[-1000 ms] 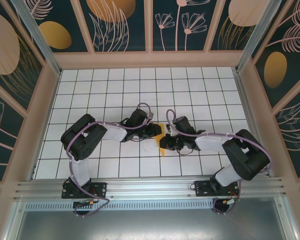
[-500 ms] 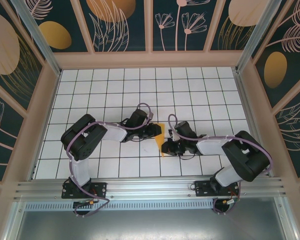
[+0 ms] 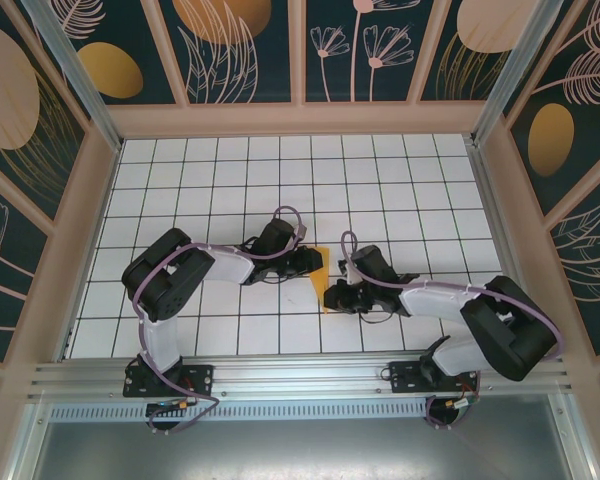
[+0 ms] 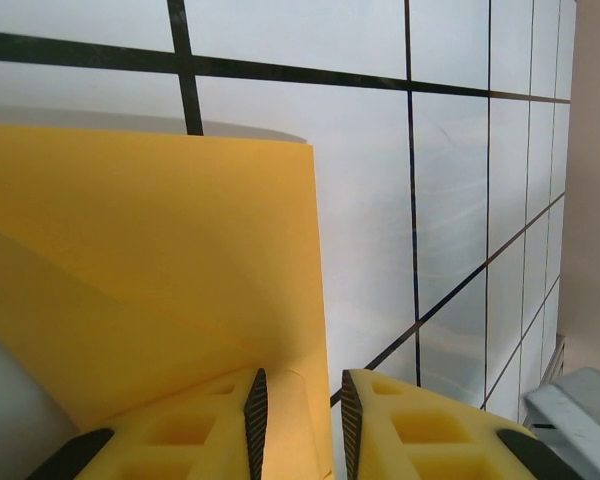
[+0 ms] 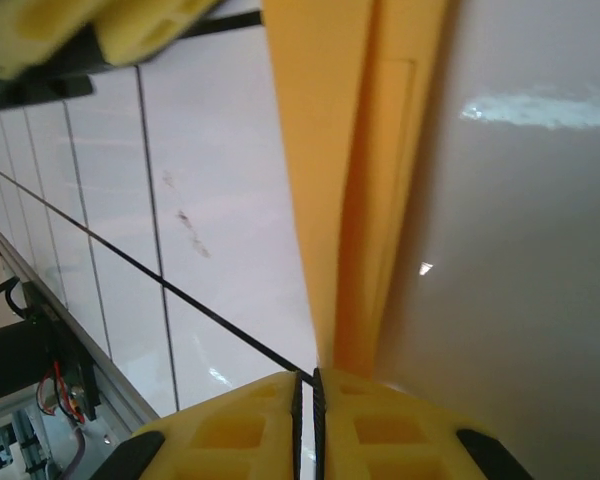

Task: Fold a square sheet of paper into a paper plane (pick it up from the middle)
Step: Fold the wing for the fifth time at the center of the table, then turn over a paper plane at the center of the table.

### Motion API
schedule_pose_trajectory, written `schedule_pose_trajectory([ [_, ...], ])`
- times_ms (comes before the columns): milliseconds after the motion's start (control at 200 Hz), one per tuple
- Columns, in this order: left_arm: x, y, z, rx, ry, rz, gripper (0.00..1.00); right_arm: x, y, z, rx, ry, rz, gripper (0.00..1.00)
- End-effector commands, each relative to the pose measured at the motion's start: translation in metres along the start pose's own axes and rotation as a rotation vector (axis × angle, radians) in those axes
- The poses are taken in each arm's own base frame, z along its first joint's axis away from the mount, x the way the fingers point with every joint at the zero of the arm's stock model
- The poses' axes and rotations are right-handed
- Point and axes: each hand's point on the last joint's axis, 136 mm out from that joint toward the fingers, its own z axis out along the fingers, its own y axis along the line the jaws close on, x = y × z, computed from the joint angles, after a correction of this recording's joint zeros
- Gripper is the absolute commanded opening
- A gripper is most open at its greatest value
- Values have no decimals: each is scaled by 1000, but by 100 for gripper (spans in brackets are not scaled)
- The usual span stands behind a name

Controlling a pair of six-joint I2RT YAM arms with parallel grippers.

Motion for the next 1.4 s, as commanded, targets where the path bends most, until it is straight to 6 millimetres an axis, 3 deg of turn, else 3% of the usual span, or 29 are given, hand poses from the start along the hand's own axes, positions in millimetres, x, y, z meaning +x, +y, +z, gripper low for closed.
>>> schedule_pose_trajectory([
  [0,15,47,6,-138,16,-42,29,13,-23,5,48,15,56,15],
  [75,14,45,6,-134,18,-39,29,16,-35,5,93,21,69,15],
  [155,12,43,6,-133,17,-33,29,15,-35,2,101,15,72,15],
  [325,3,22,-1,-90,-6,-7,31,-9,2,-21,45,-82,0,19],
  [415,-5,4,-8,-60,-22,17,34,-24,8,-39,86,-164,-28,25],
  [590,-21,-27,-28,-35,-79,67,48,-51,-9,-69,198,-340,24,35],
  [776,-30,-18,-65,-202,-158,85,58,-71,-24,-85,232,-468,99,43],
  [911,-19,-4,-78,-324,-152,84,61,-84,-27,-93,230,-541,135,52],
  [1051,-3,-8,-71,-370,-129,100,64,-91,-28,-97,214,-576,150,62],
  [1111,6,0,-62,-405,-101,101,67,-91,-29,-97,216,-579,150,63],
  [1186,2,-10,-54,-419,-107,115,69,-91,-30,-96,216,-577,153,64],
  [1221,4,-2,-45,-443,-88,111,69,-90,-30,-95,213,-575,155,64],
  [1396,1,-3,-32,-464,-71,117,70,-87,-31,-92,200,-567,159,65],
])
